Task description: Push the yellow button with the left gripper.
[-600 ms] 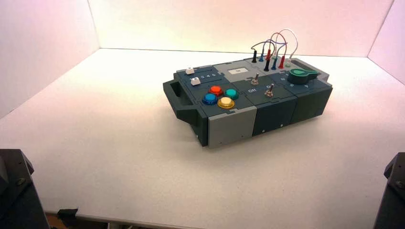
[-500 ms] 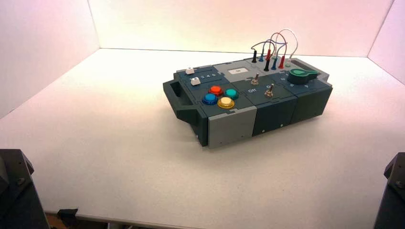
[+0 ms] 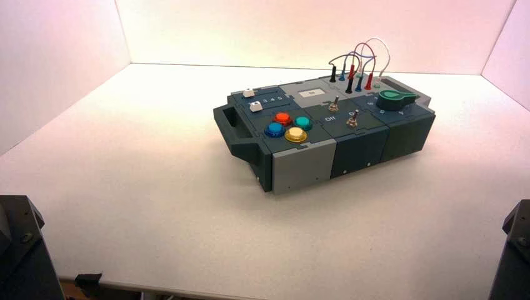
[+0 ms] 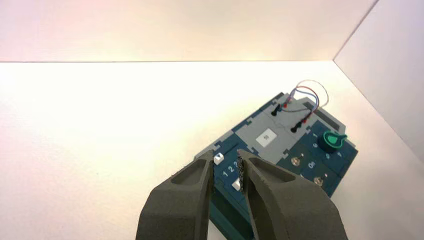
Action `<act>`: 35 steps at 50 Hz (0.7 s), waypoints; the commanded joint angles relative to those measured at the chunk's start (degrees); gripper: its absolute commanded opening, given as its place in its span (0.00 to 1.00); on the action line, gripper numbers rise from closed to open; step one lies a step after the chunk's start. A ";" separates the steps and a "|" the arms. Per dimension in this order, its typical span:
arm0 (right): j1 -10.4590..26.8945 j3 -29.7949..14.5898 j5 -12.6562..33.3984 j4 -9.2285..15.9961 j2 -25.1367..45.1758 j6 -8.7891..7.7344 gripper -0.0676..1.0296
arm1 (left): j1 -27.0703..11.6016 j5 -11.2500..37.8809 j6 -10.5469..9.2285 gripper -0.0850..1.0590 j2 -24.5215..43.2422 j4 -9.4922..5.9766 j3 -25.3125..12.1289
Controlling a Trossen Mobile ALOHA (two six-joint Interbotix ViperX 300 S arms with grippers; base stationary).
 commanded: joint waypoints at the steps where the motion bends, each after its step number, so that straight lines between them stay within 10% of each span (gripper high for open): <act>1: 0.00 -1.14 -0.26 0.18 0.35 0.09 0.20 | -3.43 -0.26 0.09 0.31 3.60 0.00 -2.72; 19: 0.00 -1.05 -0.26 0.18 0.26 0.09 0.20 | -9.32 -6.15 0.44 0.06 16.08 0.00 -6.50; 35: 0.00 -0.88 0.44 0.18 0.00 0.00 0.20 | -14.41 -10.37 0.09 0.05 28.65 0.00 -10.63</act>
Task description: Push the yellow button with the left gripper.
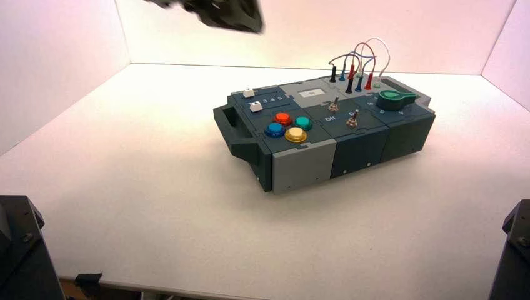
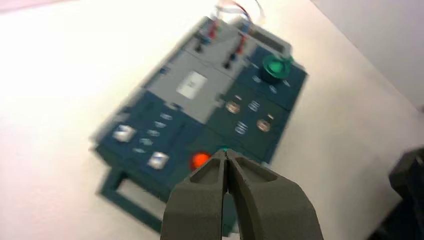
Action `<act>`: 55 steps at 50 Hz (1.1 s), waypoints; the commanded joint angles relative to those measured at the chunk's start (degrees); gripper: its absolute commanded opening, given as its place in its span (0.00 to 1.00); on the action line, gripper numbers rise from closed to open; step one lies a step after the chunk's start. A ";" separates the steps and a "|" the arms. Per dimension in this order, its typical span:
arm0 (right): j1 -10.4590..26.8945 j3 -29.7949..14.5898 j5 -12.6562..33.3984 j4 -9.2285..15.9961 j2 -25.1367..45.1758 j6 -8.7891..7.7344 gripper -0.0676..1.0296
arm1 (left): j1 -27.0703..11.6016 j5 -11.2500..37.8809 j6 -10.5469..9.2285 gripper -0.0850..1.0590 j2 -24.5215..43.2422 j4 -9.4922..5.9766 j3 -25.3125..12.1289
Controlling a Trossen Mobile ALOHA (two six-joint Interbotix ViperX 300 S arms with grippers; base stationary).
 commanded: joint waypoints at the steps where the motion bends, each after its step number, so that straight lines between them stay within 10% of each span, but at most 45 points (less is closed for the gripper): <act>1: 0.00 -0.79 0.00 0.18 0.18 -0.09 0.20 | -2.37 -1.32 -0.26 0.05 4.04 0.00 -3.25; 25: 0.00 -0.88 0.26 0.18 -0.18 -0.09 0.20 | -5.27 -1.23 -5.71 0.05 14.24 0.00 -5.71; 55: 0.00 -0.97 0.53 0.18 -0.88 0.00 0.20 | -5.45 -2.20 -6.42 0.05 20.30 0.00 -5.71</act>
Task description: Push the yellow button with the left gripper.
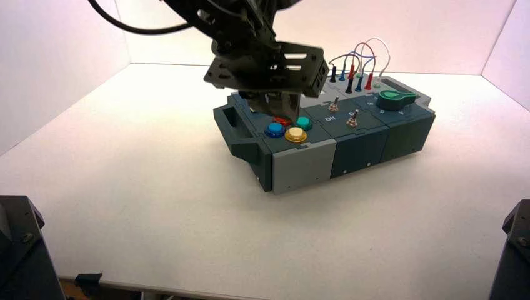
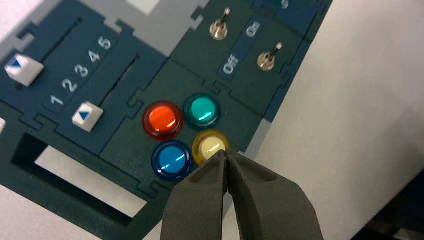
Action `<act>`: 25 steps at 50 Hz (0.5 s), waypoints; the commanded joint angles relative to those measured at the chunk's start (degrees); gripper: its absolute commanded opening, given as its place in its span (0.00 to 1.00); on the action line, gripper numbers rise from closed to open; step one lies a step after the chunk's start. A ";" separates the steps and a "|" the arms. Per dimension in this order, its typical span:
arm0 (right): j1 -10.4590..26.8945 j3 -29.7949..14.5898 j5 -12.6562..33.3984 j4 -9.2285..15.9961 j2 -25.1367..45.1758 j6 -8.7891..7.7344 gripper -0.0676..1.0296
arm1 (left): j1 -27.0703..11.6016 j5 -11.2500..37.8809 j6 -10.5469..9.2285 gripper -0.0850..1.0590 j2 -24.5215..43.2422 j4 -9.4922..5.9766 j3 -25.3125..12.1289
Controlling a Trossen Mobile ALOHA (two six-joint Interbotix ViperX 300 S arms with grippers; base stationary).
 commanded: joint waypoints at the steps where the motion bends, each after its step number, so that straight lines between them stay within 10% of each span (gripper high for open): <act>1: 0.00 -0.97 -0.35 0.18 0.35 0.09 0.20 | -0.26 -1.05 -0.44 0.05 0.44 0.00 -1.14; 25: 0.00 -1.05 -0.35 0.00 0.35 -0.09 0.20 | -0.26 -2.37 -0.97 0.05 2.64 0.00 -2.11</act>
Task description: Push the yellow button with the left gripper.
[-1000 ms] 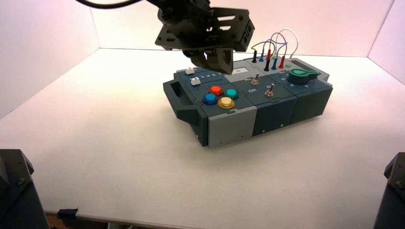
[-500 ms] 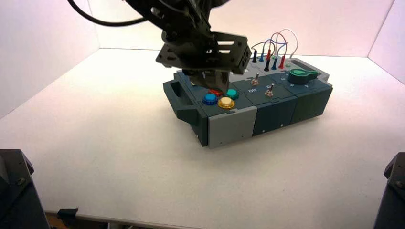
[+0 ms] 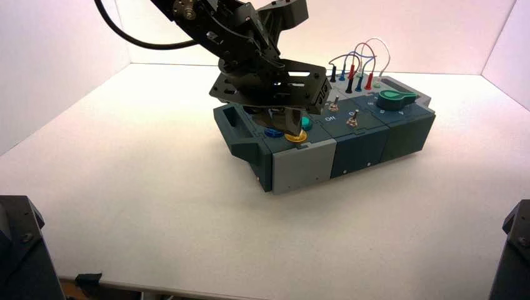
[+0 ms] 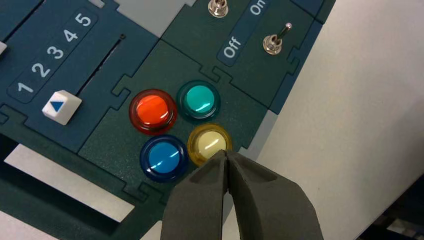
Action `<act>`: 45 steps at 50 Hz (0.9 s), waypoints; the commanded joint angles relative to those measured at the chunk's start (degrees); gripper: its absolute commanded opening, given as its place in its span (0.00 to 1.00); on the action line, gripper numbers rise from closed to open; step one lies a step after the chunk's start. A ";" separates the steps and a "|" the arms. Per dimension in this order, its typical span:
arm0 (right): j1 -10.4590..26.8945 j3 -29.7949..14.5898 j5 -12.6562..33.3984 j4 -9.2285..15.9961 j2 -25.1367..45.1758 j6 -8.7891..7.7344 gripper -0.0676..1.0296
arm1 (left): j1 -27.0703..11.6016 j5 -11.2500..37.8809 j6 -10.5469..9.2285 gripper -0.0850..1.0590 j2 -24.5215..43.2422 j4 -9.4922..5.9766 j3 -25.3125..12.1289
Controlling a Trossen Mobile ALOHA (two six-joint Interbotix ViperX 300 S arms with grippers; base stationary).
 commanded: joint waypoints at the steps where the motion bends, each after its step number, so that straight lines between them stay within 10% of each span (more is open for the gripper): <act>1: 0.00 -1.14 -0.35 0.00 0.26 0.00 0.20 | -0.35 -0.44 -0.35 0.05 -1.05 0.00 -1.49; 45: 0.00 -1.41 -0.26 -0.53 -0.26 -0.18 0.20 | 0.35 3.60 -0.35 0.05 1.05 0.00 -3.25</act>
